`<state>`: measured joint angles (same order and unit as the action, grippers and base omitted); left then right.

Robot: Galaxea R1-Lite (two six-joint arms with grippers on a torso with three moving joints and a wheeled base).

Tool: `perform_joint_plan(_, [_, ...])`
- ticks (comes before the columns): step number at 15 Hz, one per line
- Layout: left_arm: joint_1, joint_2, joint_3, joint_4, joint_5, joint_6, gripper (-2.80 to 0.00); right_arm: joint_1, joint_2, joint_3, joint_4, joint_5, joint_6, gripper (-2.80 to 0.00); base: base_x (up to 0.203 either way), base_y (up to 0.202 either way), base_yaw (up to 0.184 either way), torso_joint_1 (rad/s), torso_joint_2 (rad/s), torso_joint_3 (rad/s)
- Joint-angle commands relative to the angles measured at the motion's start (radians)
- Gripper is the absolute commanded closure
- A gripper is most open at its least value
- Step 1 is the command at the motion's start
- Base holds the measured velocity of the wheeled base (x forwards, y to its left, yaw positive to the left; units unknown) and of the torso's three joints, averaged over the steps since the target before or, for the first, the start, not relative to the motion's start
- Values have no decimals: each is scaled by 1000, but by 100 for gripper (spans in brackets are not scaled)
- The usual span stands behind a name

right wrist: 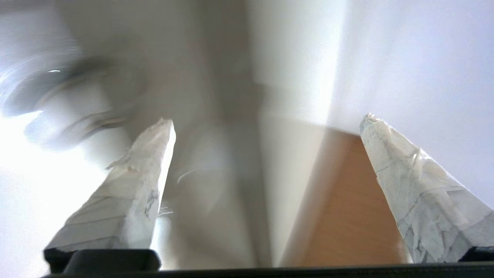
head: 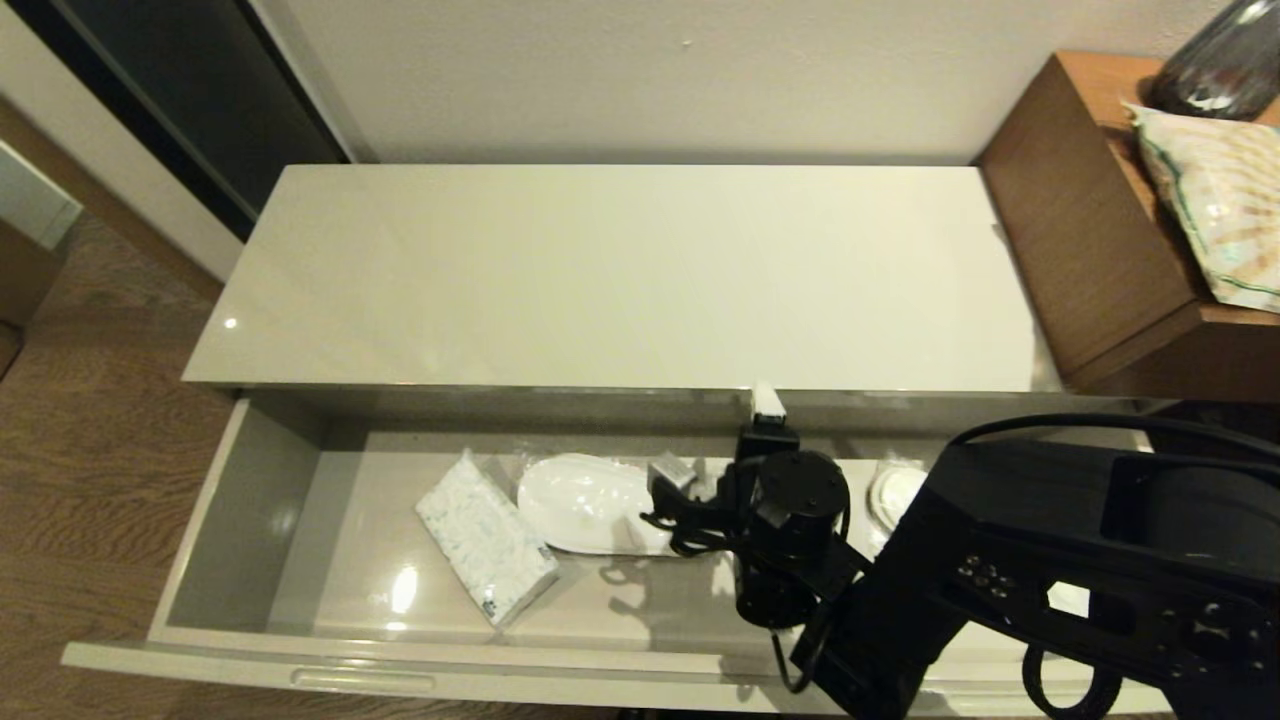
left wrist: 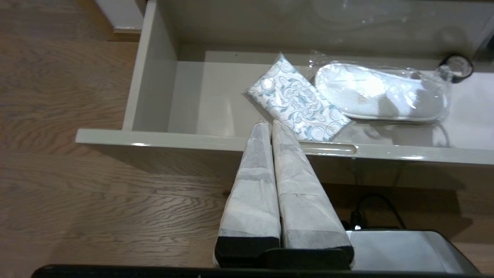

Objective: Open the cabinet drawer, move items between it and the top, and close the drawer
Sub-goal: Close the drawer

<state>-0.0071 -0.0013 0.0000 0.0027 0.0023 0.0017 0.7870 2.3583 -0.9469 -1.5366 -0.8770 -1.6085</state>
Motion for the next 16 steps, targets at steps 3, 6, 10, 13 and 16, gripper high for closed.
perform_joint_plan(3, [-1, 1, 0, 0, 1, 0, 0, 29, 27, 23, 7, -34, 16, -280, 0, 0, 0, 0, 0, 0])
perform_joint_plan(6, [-1, 1, 0, 0, 1, 0, 0, 29, 13, 21, 7, -37, 18, -280, 0, 0, 0, 0, 0, 0])
perform_joint_plan(10, [-1, 1, 0, 0, 1, 0, 0, 26, -49, 12, 7, -83, 34, -280, 0, 0, 0, 0, 0, 0])
perform_joint_plan(13, [-1, 1, 0, 0, 1, 0, 0, 11, -122, 3, 7, -130, 54, -280, 0, 0, 0, 0, 0, 0])
perform_joint_plan(16, [-1, 1, 0, 0, 1, 0, 0, 1, -197, -3, 7, -145, 71, -280, 0, 0, 0, 0, 0, 0])
